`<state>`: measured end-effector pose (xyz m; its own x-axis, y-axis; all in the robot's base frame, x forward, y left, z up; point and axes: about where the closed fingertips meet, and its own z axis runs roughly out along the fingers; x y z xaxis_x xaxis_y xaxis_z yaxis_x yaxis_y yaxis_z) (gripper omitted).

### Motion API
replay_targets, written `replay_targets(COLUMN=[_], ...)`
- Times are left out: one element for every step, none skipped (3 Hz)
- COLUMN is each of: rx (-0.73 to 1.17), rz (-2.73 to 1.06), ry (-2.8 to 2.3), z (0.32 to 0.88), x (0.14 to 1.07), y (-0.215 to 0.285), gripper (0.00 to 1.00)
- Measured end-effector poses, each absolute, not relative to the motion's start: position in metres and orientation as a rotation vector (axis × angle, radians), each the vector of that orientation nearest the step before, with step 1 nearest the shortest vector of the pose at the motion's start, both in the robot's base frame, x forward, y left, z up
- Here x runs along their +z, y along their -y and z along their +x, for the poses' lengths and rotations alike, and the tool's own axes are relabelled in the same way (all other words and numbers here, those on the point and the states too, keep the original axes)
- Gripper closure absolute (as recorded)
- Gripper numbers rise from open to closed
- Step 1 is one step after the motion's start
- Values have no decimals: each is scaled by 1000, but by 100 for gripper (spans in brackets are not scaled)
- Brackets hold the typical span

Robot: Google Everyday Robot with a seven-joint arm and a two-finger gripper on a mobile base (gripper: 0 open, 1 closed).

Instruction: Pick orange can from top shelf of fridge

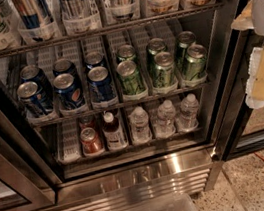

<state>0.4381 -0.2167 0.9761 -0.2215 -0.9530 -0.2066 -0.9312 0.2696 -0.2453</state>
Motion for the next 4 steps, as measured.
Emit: replay_targets(rx=[-98, -91, -37, 84], rz=[-1725, -1722, -1699, -1596], ry=[-2232, -2212, -2176, -2136], z=[438, 442, 448, 450], x=[976, 972, 964, 949], y=[217, 198, 160, 122], gripper=[0, 0, 0, 0])
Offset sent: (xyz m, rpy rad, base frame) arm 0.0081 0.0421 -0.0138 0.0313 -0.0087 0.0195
